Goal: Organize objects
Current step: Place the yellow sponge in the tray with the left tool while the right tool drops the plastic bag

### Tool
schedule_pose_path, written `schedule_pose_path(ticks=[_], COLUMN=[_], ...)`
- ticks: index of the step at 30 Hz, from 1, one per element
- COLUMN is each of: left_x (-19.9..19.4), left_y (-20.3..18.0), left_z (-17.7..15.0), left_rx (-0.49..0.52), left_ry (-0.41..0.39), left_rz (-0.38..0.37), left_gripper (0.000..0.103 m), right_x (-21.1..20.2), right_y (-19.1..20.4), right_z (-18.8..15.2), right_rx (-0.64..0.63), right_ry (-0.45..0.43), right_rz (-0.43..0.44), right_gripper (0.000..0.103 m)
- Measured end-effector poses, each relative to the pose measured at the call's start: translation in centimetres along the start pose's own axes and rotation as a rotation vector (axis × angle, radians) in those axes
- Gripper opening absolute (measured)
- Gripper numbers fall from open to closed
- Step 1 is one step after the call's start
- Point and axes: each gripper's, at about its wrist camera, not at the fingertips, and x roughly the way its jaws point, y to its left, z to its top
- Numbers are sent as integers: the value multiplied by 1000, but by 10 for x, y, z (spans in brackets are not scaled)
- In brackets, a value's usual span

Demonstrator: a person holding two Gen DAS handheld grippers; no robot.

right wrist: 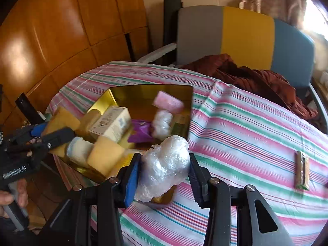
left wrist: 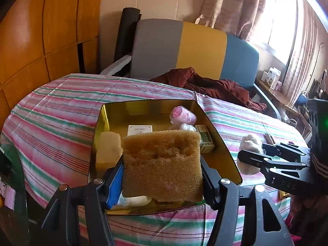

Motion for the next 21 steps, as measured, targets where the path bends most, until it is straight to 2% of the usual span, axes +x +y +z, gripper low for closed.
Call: schedule_pose_path(ticks=[10, 21], left_x=[-3, 17], left_y=[45, 64], left_z=[1, 37], left_rx=[-97, -76], left_ry=[-11, -46], left_rz=[29, 75], left_gripper=[64, 65], right_x=[21, 50], right_y=[29, 33], right_z=[24, 33], right_rx=[-48, -62], right_ry=[9, 39], right_rz=[22, -22], right_gripper=[45, 47])
